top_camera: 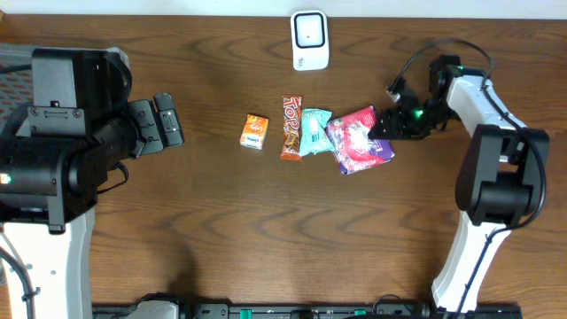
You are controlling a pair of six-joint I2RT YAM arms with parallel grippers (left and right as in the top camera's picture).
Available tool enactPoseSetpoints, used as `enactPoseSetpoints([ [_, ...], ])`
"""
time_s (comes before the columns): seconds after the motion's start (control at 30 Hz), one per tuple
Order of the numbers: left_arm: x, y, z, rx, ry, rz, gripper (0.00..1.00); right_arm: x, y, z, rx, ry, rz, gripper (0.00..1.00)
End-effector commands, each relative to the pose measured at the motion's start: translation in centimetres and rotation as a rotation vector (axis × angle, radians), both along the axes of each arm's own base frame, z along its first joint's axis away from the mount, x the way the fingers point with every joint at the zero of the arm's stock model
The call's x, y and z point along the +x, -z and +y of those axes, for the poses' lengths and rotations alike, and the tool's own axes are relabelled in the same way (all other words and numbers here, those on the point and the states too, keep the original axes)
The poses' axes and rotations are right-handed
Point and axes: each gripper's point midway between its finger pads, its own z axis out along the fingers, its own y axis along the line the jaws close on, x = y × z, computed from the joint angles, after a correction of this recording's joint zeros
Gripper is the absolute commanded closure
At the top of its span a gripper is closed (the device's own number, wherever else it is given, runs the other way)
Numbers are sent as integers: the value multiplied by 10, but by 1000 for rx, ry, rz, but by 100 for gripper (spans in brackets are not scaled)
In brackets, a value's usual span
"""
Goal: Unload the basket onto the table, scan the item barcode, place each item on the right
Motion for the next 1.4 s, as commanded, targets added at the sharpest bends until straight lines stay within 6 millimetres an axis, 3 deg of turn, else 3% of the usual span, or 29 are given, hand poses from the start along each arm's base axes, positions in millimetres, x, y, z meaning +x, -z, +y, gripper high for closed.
enactPoseSetpoints([
  [0.0,0,-1,2,10,0,-3,2,-3,11,5,20,-39,21,50],
  [0.1,0,-1,2,10,0,-3,2,-7,16,6,22,-32,49,94],
  [0.13,0,-1,2,10,0,-3,2,-7,16,6,21,-20,59,99],
  [0.3,0,-1,2,10,0,-3,2,-2,-3,3,-3,25,65,99],
  [0.4,0,-1,2,10,0,-3,2,6,-25,-12,-118,79,50,99],
  [0.53,0,-1,2,10,0,-3,2,16,-56,-60,-485,260,8,99],
  [0.7,0,-1,2,10,0,-3,2,13,-118,-120,-971,609,-129,99],
  [0.87,0,-1,2,10,0,-3,2,7,-152,-140,-1252,765,-251,99],
  [0.97,0,-1,2,10,0,-3,2,4,-147,-141,-1340,768,-281,99],
  [1.2,0,-1,2,10,0,-3,2,-8,-91,-130,-1352,702,-256,99],
  [1.37,0,-1,2,10,0,-3,2,-15,-57,-91,-1220,595,-205,94],
])
